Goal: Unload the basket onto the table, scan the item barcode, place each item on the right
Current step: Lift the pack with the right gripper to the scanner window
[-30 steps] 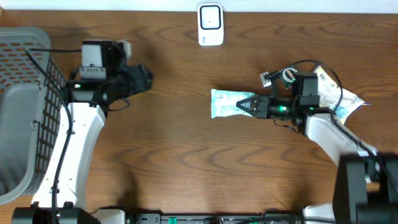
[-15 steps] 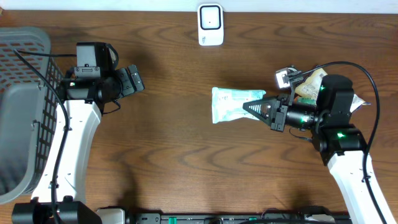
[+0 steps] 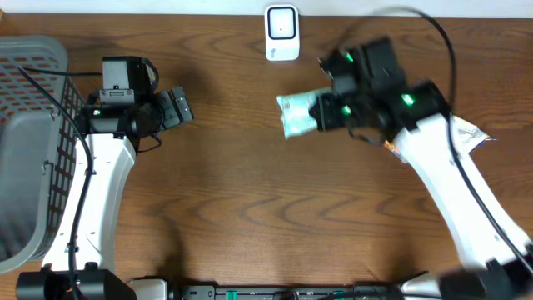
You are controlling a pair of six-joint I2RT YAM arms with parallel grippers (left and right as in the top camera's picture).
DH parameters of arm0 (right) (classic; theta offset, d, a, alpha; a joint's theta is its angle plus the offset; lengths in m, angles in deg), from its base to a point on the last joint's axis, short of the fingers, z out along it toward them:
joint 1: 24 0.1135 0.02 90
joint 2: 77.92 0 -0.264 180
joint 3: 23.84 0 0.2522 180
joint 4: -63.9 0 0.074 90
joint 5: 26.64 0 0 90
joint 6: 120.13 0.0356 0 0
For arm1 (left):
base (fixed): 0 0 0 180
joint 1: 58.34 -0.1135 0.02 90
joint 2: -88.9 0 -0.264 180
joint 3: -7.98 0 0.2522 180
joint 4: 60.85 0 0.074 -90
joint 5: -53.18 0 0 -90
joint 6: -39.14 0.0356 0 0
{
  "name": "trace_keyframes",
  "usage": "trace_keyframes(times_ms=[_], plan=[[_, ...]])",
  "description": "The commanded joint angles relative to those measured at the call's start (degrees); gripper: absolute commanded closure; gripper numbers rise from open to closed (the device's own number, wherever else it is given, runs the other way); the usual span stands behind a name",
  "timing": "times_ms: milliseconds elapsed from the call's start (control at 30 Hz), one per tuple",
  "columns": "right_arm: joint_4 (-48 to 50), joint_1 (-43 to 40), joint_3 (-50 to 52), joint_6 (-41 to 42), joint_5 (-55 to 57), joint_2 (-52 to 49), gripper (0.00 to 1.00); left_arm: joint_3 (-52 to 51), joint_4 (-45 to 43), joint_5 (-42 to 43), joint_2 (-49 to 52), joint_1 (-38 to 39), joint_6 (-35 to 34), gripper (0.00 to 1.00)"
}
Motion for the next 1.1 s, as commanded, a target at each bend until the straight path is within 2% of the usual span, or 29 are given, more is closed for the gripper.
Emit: trace_keyframes(times_ms=[0, 133, 267, 433, 600, 700, 800, 1067], plan=[[2.03, 2.47, -14.60, -7.23, 20.50, -11.06, 0.99, 0.04, 0.15, -0.92, 0.35, -0.13, 0.52, 0.02], [13.42, 4.63, -19.41, -21.51, 36.17, -20.33, 0.92, 0.04, 0.17, -0.92, 0.35, -0.13, 0.52, 0.02], [28.13, 6.01, -19.41, -38.62, 45.83, -28.28, 0.96, 0.04, 0.17, -0.92, 0.35, -0.13, 0.52, 0.02], [45.27, 6.25, -19.41, -58.82, 48.37, -37.13, 0.92, 0.04, 0.17, -0.92, 0.35, -0.13, 0.52, 0.02], [60.57, 6.16, -19.41, -73.55, 49.99, -42.51, 0.92, 0.04, 0.15, -0.92, 0.35, -0.13, 0.52, 0.02], [65.92, 6.03, -19.41, -81.90, 49.64, -44.33, 0.92, 0.04, 0.17, -0.92, 0.35, -0.13, 0.52, 0.02], [66.88, 5.86, -19.39, -88.85, 47.28, -45.46, 0.92, 0.04, 0.15, -0.92, 0.35, -0.13, 0.52, 0.02], [69.61, 4.57, -19.39, -96.15, 46.16, -47.01, 0.91, 0.04, 0.17, -0.92, 0.35, -0.13, 0.52, 0.02]])
